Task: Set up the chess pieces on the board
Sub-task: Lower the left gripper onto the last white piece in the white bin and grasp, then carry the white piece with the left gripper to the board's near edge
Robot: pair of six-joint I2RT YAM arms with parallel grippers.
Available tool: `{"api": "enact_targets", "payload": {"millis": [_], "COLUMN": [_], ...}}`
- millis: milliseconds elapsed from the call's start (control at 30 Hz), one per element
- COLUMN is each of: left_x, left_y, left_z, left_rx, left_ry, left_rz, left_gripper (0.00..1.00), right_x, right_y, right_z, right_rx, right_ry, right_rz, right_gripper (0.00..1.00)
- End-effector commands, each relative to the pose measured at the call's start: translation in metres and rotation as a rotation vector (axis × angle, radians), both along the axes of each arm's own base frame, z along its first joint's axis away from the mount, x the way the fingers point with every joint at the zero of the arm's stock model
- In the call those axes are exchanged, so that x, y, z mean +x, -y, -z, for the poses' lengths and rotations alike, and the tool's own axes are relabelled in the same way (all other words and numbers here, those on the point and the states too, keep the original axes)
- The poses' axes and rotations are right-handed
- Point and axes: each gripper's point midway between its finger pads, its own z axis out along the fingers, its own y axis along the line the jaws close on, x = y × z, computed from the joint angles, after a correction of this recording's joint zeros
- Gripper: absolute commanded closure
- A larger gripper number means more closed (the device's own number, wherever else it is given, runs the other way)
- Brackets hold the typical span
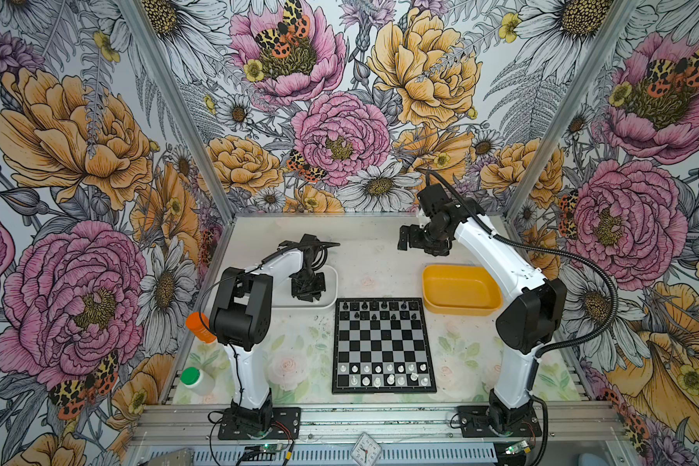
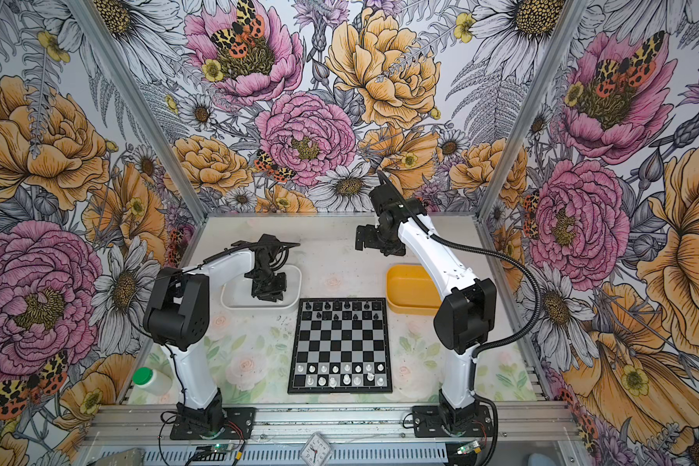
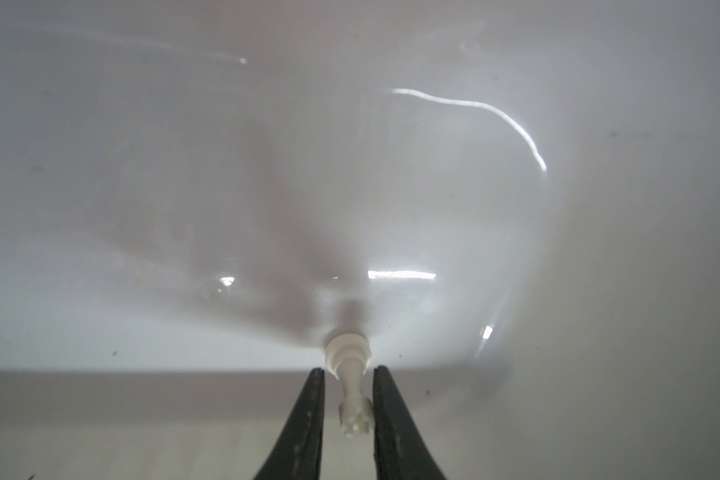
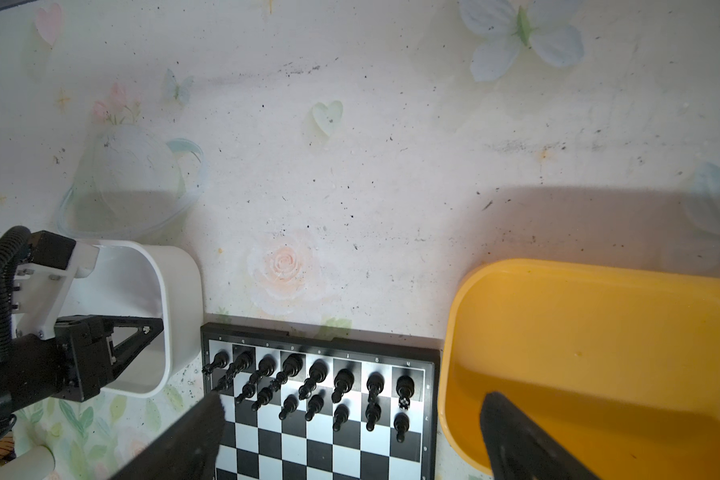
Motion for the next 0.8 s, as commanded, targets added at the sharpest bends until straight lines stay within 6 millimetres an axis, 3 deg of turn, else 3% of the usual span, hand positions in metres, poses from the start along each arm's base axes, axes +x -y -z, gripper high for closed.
{"api": "enact_targets", "payload": {"millis": [0, 767], "left_x": [0.0064, 0.0159], "left_y": [-0.0021, 0.0008], "left_z": [-0.0029, -0.0110], "left_rx": [0.013, 0.019], "left_ry": [0.016, 0.027], "left_rz": [0.019, 0.042], "left_gripper": [0.77, 0.88], "right_x": [-0.0017, -0.0071], "right_y": [-0.0009, 0.0031], "right_z": [-0.0215, -0.0227], "right_rx": [0.030, 0.025], "right_ry": [0.060, 0.063], "right_rz": [0.014, 0.022], "right_gripper": [0.02, 0.02]}}
